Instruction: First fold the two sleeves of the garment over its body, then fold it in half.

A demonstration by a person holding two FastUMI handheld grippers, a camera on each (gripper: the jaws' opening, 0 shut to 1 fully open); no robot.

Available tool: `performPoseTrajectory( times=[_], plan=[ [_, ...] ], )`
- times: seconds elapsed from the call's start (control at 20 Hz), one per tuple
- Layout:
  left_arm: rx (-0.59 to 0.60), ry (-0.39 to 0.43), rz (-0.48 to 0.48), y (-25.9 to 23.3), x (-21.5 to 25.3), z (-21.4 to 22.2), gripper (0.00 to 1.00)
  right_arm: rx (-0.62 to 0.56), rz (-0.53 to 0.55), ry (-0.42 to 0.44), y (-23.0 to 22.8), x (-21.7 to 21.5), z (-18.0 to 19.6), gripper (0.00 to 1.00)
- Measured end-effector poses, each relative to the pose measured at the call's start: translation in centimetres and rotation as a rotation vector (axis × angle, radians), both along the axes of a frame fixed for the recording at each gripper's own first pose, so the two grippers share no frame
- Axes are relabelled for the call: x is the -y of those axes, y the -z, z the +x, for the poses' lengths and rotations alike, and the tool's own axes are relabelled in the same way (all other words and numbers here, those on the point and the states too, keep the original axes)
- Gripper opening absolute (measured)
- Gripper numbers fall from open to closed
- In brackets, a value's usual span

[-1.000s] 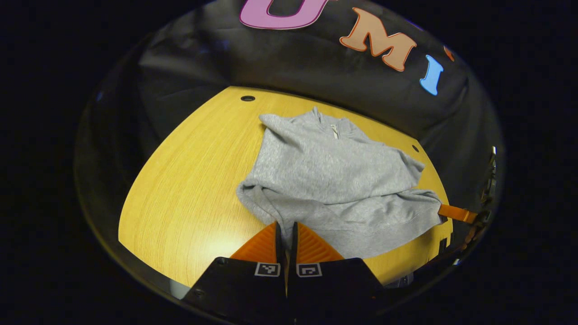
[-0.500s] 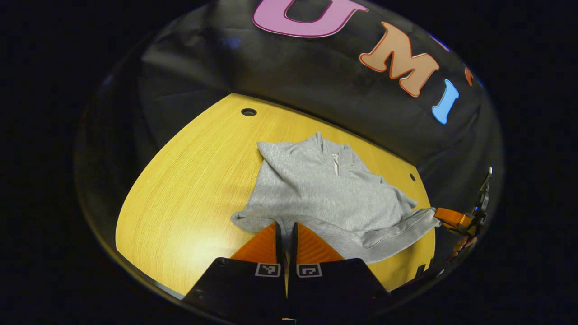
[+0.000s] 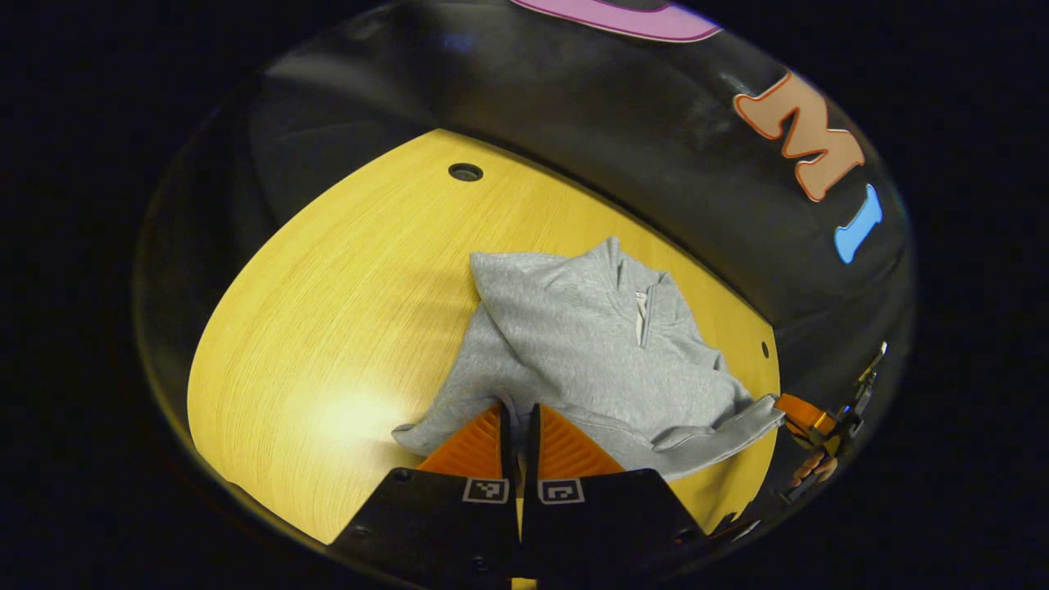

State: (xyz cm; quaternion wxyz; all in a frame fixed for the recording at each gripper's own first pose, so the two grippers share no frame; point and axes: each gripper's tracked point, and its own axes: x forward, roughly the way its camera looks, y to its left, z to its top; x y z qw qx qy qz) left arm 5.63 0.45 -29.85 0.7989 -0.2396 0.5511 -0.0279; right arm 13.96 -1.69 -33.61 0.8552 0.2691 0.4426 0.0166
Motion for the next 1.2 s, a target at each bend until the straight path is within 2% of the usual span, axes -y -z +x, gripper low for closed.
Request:
performPoseTrajectory(
  times=[0.15,0.2,0.25,0.3,0.4,0.45,0.5,0.55,0.6,0.65,0.7,0.9,0.95,1.0,1.2],
  plan=[
    [-0.042,-0.044,-0.017,1.2,0.2,1.3,0.0,-0.03,-0.054,0.002,3.0,0.1,1.2,0.0],
    [-0.029,-0.057,-0.017,1.4,0.3,1.8,0.02,-0.018,-0.066,0.008,3.2,-0.1,1.7,0.07],
    [0.006,-0.07,-0.008,1.6,0.2,2.8,0.06,0.014,-0.087,0.022,2.8,0.1,2.5,0.04],
    [0.063,-0.081,0.004,1.2,0.2,3.9,0.21,0.066,-0.104,0.032,1.9,0.2,3.3,0.36],
    [0.184,-0.091,0.031,-0.5,0.1,6.0,0.59,0.159,-0.162,0.02,-0.1,0.5,4.6,0.99],
    [0.24,-0.079,0.056,-1.5,-0.1,6.8,0.78,0.195,-0.201,0.001,-1.1,0.6,4.5,0.89],
    [0.282,-0.061,0.095,-2.3,-0.4,7.5,0.97,0.229,-0.242,-0.024,-2.2,0.6,4.5,0.96],
    [0.329,-0.041,0.135,-3.6,-0.7,7.8,0.97,0.269,-0.282,-0.041,-3.4,0.8,4.4,0.96],
    [0.383,-0.02,0.172,-4.7,-0.8,8.4,0.97,0.316,-0.32,-0.052,-4.6,0.9,4.4,0.9],
    [0.435,-0.002,0.215,-5.9,-0.8,8.8,0.97,0.361,-0.357,-0.061,-6.0,0.9,4.1,0.9],
    [0.492,0.016,0.258,-7.3,-0.9,9.2,0.97,0.401,-0.393,-0.069,-7.5,1.0,3.5,0.96],
    [0.689,0.068,0.383,-12.6,-0.1,8.8,0.96,0.546,-0.501,-0.086,-12.7,0.6,0.6,0.96],
    [0.73,0.08,0.406,-13.8,0.1,8.1,0.96,0.57,-0.515,-0.088,-13.8,0.3,-0.3,0.92],
    [0.765,0.091,0.422,-15.0,0.3,7.3,0.96,0.587,-0.516,-0.091,-14.7,-0.1,-1.3,0.96],
    [0.859,0.081,0.447,-18.7,0.4,3.6,0.95,0.644,-0.491,-0.049,-17.6,-1.1,-5.1,0.96]
  ],
)
